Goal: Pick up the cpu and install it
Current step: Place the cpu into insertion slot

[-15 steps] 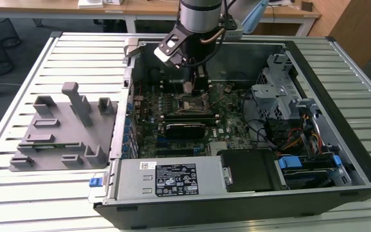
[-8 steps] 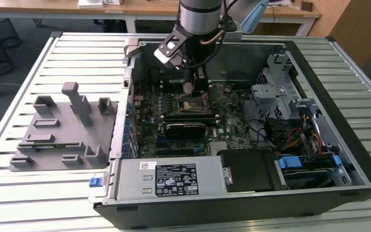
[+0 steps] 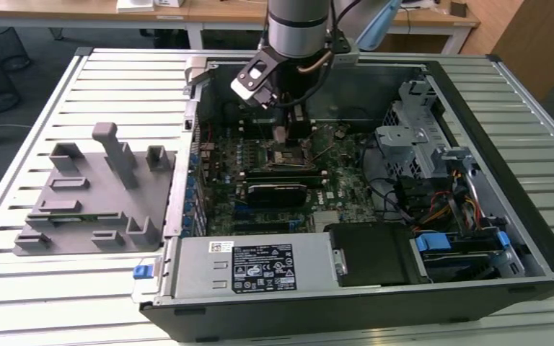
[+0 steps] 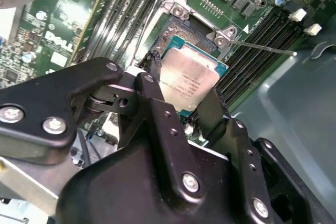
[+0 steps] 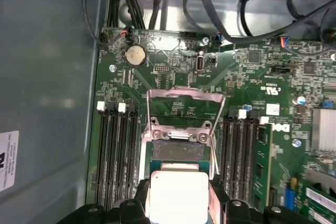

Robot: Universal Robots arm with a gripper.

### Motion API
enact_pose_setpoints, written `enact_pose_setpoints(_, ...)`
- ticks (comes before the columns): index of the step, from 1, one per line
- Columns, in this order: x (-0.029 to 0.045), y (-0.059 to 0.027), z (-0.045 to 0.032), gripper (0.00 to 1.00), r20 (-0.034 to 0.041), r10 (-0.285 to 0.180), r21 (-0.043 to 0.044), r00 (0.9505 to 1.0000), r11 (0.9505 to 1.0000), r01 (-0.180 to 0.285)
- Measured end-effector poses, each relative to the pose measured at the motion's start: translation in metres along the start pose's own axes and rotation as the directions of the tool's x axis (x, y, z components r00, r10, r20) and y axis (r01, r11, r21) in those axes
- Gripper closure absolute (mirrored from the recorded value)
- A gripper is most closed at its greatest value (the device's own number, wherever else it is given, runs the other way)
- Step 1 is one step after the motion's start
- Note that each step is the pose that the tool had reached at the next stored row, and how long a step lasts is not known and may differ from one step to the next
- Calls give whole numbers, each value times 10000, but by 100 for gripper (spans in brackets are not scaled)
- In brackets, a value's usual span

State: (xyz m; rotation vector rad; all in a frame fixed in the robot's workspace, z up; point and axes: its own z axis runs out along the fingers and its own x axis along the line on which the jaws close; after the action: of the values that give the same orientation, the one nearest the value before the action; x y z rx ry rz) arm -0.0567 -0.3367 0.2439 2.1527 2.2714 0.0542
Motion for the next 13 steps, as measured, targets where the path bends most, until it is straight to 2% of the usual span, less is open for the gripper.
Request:
enact_pose_setpoints(7,2,-3,128,47,1,68,-1,10000,10000,-68)
enact_pose_setpoints(13,1,-6,220,47,14,492,-8,9988,9988,-492)
